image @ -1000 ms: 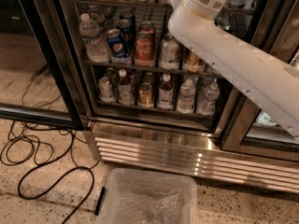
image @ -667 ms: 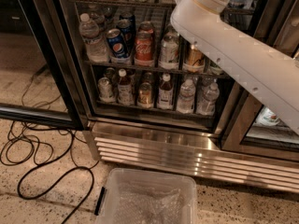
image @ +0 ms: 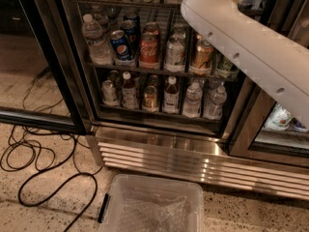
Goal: Pick orange can from top shelf of fridge
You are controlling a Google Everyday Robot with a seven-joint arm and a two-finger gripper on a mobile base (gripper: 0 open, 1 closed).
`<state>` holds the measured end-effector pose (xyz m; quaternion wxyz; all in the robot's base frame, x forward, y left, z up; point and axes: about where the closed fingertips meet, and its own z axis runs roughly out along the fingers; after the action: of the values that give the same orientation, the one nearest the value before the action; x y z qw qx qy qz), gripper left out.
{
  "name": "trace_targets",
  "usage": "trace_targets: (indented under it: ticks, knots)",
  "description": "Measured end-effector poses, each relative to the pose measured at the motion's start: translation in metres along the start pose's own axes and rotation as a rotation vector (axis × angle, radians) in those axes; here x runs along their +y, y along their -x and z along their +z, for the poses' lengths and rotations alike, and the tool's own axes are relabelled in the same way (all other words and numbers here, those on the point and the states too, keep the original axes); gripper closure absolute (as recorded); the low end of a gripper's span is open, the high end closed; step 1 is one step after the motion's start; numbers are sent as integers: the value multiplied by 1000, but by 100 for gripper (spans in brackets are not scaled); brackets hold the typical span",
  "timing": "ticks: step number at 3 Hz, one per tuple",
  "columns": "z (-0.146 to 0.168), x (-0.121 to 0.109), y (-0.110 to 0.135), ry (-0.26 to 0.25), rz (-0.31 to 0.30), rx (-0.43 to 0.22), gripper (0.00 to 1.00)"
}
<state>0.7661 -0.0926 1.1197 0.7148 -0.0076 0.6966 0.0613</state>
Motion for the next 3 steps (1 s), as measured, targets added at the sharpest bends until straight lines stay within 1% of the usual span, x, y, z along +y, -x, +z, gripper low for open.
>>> trace_targets:
  ticks: [1,2,3]
  knots:
    - [-10,8,-15,43,69,59,100]
    - [-10,11,-16,51,90,73,100]
    - [-36,14,-15,40,116,106,100]
